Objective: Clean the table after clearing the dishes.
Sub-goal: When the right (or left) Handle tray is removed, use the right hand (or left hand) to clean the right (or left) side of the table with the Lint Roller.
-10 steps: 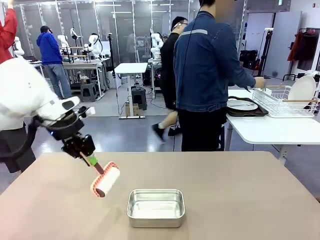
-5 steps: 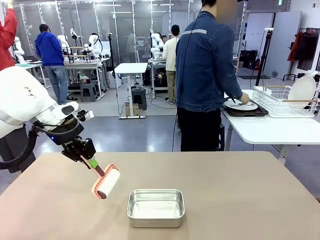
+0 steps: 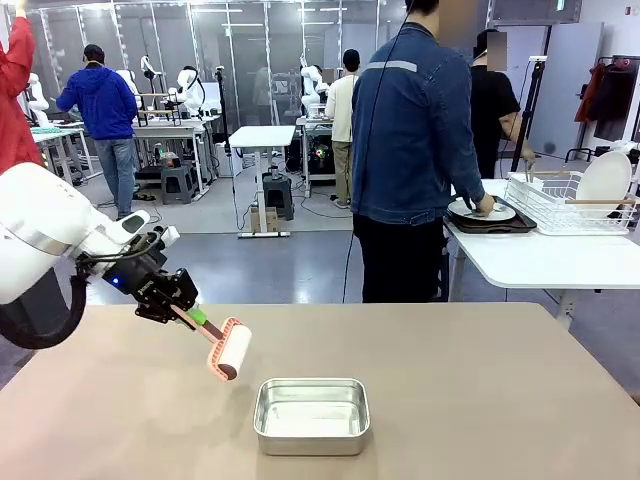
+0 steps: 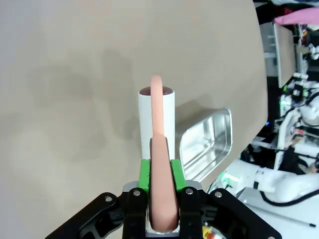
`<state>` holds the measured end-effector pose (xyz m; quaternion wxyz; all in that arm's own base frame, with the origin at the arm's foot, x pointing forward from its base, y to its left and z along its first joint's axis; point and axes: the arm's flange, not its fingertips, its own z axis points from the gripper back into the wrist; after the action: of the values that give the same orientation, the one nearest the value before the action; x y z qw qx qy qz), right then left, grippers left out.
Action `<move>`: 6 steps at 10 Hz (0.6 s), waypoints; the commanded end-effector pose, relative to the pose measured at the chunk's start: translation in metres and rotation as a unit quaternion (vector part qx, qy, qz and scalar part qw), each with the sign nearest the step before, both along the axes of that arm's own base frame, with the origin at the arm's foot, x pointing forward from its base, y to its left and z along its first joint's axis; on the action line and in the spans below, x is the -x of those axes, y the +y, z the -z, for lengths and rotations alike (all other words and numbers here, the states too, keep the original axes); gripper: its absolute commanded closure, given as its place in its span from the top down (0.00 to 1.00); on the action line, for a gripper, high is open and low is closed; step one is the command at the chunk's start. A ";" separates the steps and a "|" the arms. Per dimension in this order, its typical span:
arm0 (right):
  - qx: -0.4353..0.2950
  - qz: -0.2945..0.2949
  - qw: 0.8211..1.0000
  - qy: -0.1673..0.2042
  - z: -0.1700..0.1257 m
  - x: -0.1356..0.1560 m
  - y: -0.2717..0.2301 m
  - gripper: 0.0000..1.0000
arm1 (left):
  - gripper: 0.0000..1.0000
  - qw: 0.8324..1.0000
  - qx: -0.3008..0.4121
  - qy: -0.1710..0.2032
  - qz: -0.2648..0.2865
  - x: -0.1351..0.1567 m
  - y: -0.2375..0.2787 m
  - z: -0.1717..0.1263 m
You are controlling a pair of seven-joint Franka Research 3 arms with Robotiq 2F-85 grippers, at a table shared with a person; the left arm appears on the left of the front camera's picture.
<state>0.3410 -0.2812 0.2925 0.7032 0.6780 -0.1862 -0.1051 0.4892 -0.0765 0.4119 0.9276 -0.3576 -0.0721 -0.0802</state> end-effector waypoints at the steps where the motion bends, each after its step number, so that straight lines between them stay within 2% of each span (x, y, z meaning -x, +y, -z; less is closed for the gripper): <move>1: 0.005 -0.002 1.000 0.004 -0.003 0.002 0.001 1.00 | 0.21 0.999 0.046 0.022 -0.012 -0.019 0.000 0.021; 3: 0.005 -0.002 1.000 0.004 -0.003 0.002 0.001 1.00 | 0.21 0.995 0.079 0.053 -0.015 -0.032 0.008 0.049; 6: 0.005 -0.002 1.000 0.004 -0.003 0.002 0.001 1.00 | 0.21 0.991 0.098 0.063 -0.057 -0.037 0.040 0.095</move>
<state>0.3410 -0.2812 0.2925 0.7032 0.6781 -0.1862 -0.1051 0.5219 -0.0461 0.3236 0.9035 -0.4275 -0.0299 -0.0002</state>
